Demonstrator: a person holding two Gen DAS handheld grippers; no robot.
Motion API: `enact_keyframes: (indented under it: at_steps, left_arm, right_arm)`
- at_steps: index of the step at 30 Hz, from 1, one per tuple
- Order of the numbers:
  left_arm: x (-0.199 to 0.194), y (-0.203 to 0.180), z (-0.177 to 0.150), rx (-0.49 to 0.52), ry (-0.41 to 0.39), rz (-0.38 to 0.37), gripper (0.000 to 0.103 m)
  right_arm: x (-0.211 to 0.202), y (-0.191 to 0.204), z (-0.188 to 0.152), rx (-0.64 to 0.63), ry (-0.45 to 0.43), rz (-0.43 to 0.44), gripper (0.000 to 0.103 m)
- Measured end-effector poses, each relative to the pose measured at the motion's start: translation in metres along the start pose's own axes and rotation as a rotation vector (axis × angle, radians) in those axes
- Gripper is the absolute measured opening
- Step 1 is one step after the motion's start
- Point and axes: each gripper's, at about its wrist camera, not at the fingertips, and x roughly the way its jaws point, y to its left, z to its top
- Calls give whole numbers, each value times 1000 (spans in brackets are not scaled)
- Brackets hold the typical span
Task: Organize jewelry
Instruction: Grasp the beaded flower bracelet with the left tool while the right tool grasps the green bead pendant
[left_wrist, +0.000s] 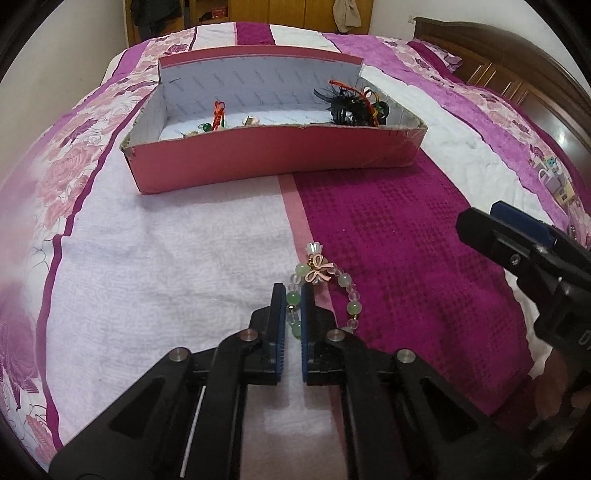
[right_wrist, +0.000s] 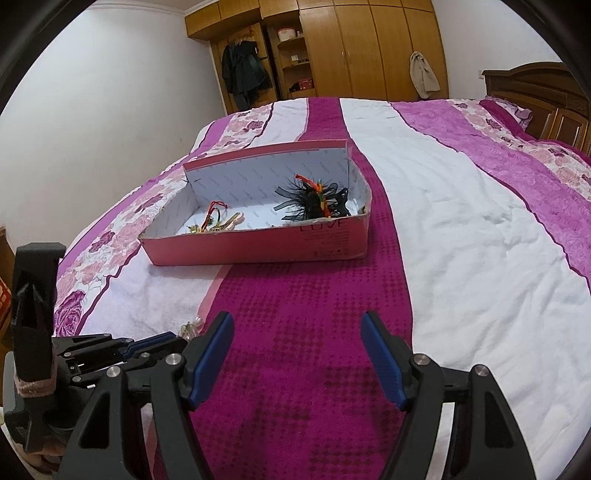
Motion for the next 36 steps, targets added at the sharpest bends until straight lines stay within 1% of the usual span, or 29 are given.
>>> enact_keyframes:
  at_steps: [6, 11, 16, 19, 22, 25, 27, 33, 36]
  left_arm:
    - [-16, 8, 4, -34, -43, -13, 0]
    - [-31, 18, 9, -68, -86, -7, 0]
    - [-44, 32, 11, -101, -121, 25, 0]
    - [-45, 40, 11, -121, -123, 46, 0]
    - [-45, 50, 9, -149, -119, 59, 0]
    - [-44, 58, 6, -176, -117, 64, 0]
    - [-45, 60, 4, -182, -118, 64, 0]
    - [-44, 62, 0, -190, -116, 55, 0]
    - [-44, 62, -1, -190, -117, 52, 0]
  right_arm:
    - [-1, 1, 0, -7, -1, 2, 73]
    - [-3, 7, -1, -18, 1, 11, 73]
    - [-4, 15, -3, -37, 13, 36, 73]
    - [-2, 21, -5, -52, 29, 54, 73]
    - [2, 32, -10, -76, 63, 94, 73]
    - [8, 41, -17, -81, 109, 151, 69]
    - [13, 47, -21, -88, 144, 176, 62]
    - [23, 64, -34, -152, 197, 201, 47]
    - [28, 71, -37, -184, 204, 199, 44]
